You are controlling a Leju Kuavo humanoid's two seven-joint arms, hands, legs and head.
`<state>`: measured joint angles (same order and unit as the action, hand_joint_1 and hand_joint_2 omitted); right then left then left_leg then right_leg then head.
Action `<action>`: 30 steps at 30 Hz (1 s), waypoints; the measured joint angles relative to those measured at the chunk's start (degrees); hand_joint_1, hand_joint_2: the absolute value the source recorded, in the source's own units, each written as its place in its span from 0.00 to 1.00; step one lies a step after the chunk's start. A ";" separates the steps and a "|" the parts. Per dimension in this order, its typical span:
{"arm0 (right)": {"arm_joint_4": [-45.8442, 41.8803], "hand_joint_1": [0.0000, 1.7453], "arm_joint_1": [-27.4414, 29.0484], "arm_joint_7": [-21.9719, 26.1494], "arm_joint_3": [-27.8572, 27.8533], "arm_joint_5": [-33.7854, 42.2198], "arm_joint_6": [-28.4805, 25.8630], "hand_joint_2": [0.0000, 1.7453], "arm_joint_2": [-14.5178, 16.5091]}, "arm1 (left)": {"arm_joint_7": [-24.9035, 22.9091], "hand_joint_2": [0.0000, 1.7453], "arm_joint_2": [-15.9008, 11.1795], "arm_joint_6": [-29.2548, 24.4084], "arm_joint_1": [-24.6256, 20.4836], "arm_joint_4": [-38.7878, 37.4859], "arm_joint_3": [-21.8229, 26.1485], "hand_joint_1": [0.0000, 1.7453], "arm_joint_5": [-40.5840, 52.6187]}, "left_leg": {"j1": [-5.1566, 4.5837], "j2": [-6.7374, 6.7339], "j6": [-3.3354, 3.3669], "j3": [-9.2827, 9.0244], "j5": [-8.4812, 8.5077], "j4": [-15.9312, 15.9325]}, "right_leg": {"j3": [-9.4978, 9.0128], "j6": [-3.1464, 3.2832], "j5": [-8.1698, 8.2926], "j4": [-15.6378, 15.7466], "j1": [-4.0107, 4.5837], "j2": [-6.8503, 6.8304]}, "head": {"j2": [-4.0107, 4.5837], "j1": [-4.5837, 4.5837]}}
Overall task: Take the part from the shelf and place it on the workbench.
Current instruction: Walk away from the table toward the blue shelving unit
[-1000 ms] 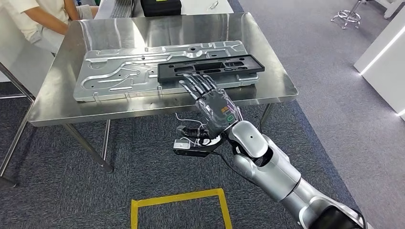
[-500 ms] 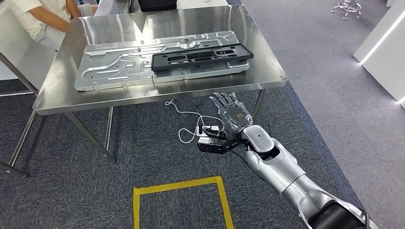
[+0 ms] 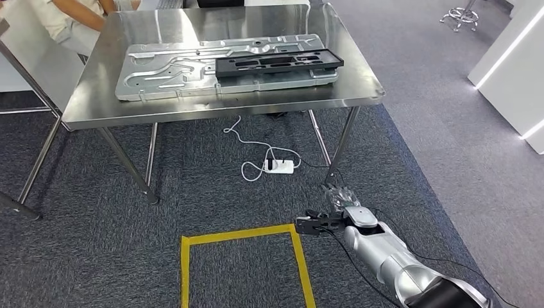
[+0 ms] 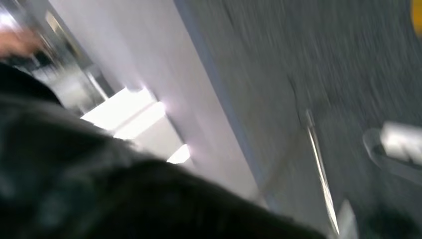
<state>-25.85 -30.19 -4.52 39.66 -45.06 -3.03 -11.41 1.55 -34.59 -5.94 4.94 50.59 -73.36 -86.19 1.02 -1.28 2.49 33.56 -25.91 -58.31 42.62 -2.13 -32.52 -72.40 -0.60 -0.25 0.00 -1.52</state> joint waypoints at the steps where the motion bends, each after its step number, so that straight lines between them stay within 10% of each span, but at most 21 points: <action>1: 1.36 0.00 0.49 -0.43 -0.67 0.50 0.49 0.00 -0.02 | -0.04 0.00 0.43 0.96 -0.41 -0.80 -0.50 0.00 -0.04 | -0.02 -0.28 -0.01 0.94 0.66 -0.06 | -0.18 -0.13 -0.40 -2.11 -0.06 0.01 | 0.00 0.00; 4: 4.25 0.00 1.86 -2.71 -3.18 2.76 2.43 0.00 -0.20 | -0.62 0.00 2.41 3.87 -1.93 -4.46 -1.92 0.00 -0.08 | -0.07 -1.31 -0.30 3.09 2.25 -0.25 | -6.82 0.05 3.08 3.05 -0.08 -0.83 | 0.00 0.00; 6: 5.60 0.00 2.64 -3.93 -5.67 4.54 3.31 0.00 -0.70 | -1.23 0.00 4.19 6.25 -2.98 -8.11 -2.81 0.00 -0.08 | -0.25 -2.07 -0.77 3.70 3.13 -0.31 | -13.03 0.62 3.09 11.52 0.35 -2.77 | 0.00 0.04; 8: 6.63 0.00 3.50 -4.26 -7.94 5.56 3.59 0.00 -1.33 | -1.62 0.00 5.80 8.09 -3.76 -11.65 -3.44 0.00 -0.08 | -0.32 -3.07 -1.43 3.68 3.96 -0.10 | -14.99 1.39 2.36 15.60 0.88 -3.45 | 0.00 -0.01; 11: 7.87 0.00 4.81 -4.23 -9.76 5.96 3.85 0.00 -2.04 | -1.85 0.00 7.33 9.08 -4.50 -15.44 -3.99 0.00 -0.08 | -0.18 -2.95 -2.56 4.02 3.35 -0.53 | -13.67 2.83 4.29 16.23 0.71 -1.98 | 0.00 -0.07; 15: 8.60 0.00 5.52 -4.22 -10.91 6.14 3.91 0.00 -2.08 | -1.88 0.00 8.54 9.53 -5.01 -18.51 -4.65 0.00 -0.08 | -0.08 0.77 -3.05 7.22 -7.29 -12.92 | -10.38 3.94 7.44 16.34 0.71 0.45 | 0.00 -0.02; 17: 8.89 0.00 5.98 -4.24 -11.25 6.19 3.91 0.00 -2.06 | -1.88 0.00 8.96 9.57 -5.27 -19.58 -4.79 0.00 -0.08 | -0.13 0.96 -2.84 6.43 -7.83 -16.20 | -8.47 3.88 8.77 15.89 0.95 1.68 | 0.00 -0.02; 21: 9.49 0.00 6.98 -4.88 -13.06 8.56 4.81 0.00 -2.07 | -2.29 0.00 9.73 10.79 -6.02 -22.07 -4.87 0.00 -0.08 | -0.48 3.64 -1.40 -4.34 -4.66 -2.90 | -5.16 3.21 10.72 14.54 1.09 3.87 | 0.00 -0.03; 25: 10.42 0.00 10.28 -5.44 -17.20 13.33 6.69 0.00 -2.13 | -3.49 0.00 11.80 13.76 -7.43 -26.96 -4.89 0.00 -0.02 | -0.79 3.78 -0.28 -6.11 -4.36 1.54 | -4.42 1.78 12.25 14.41 0.91 5.03 | 0.00 -0.03; 27: 11.05 0.00 12.26 -5.80 -18.66 14.35 7.57 0.00 -2.11 | -4.18 0.00 12.95 14.56 -8.06 -29.27 -4.89 0.00 0.01 | -0.50 2.57 0.60 -5.40 -3.07 2.07 | -3.53 1.23 9.71 12.53 0.79 3.77 | 0.00 -0.10; 30: 11.77 0.00 14.38 -7.28 -19.97 14.57 9.23 0.00 -1.54 | -5.37 0.00 14.56 15.31 -8.57 -32.26 -4.92 0.00 0.06 | -0.40 0.43 1.06 -3.43 -1.27 2.19 | -0.82 0.10 1.32 2.83 0.01 1.14 | 0.00 -0.16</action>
<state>-14.08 -15.81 -11.80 19.69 -30.49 6.20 -12.95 -3.81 -20.03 9.37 -3.64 18.33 -78.29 -86.13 0.62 -0.84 3.56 30.14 -27.18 -56.12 41.80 -2.02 -31.21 -69.57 -0.59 0.89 0.00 -1.68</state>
